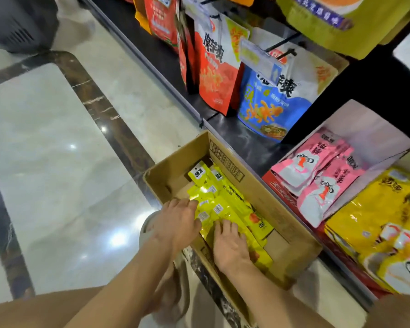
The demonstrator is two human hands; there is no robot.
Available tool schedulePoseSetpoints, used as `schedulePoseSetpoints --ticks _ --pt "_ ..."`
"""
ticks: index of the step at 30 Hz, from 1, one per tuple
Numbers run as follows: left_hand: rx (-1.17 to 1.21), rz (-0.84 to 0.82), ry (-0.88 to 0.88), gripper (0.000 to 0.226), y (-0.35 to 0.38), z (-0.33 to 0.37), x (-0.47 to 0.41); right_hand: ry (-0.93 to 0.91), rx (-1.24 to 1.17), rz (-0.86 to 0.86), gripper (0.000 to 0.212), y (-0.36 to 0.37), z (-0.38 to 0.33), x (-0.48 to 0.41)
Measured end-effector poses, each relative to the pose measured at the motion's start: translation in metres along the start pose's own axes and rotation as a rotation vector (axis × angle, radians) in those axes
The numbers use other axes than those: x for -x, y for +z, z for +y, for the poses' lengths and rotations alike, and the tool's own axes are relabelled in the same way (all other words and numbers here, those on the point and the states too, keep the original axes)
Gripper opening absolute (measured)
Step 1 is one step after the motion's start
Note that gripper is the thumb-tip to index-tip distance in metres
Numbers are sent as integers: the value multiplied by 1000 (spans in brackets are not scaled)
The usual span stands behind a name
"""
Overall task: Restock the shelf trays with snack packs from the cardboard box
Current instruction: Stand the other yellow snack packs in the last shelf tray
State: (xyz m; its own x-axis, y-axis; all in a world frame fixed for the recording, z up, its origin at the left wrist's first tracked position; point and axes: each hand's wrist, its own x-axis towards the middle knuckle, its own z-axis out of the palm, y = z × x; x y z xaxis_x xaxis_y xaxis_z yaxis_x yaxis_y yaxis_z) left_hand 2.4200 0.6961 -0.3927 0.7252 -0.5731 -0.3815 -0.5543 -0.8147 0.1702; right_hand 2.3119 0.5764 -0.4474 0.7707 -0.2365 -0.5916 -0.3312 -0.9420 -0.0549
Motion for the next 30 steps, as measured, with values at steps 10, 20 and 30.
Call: schedulePoseSetpoints --ticks 10,20,30 --pt "-7 -8 -8 42 3 0 -1 -4 -117 26 80 0 6 -7" --pt "106 -120 -172 48 2 41 -8 189 -881 267 23 -37 58 12" --pt "273 -313 -347 59 41 100 -17 274 -1447 414 20 -62 123 48"
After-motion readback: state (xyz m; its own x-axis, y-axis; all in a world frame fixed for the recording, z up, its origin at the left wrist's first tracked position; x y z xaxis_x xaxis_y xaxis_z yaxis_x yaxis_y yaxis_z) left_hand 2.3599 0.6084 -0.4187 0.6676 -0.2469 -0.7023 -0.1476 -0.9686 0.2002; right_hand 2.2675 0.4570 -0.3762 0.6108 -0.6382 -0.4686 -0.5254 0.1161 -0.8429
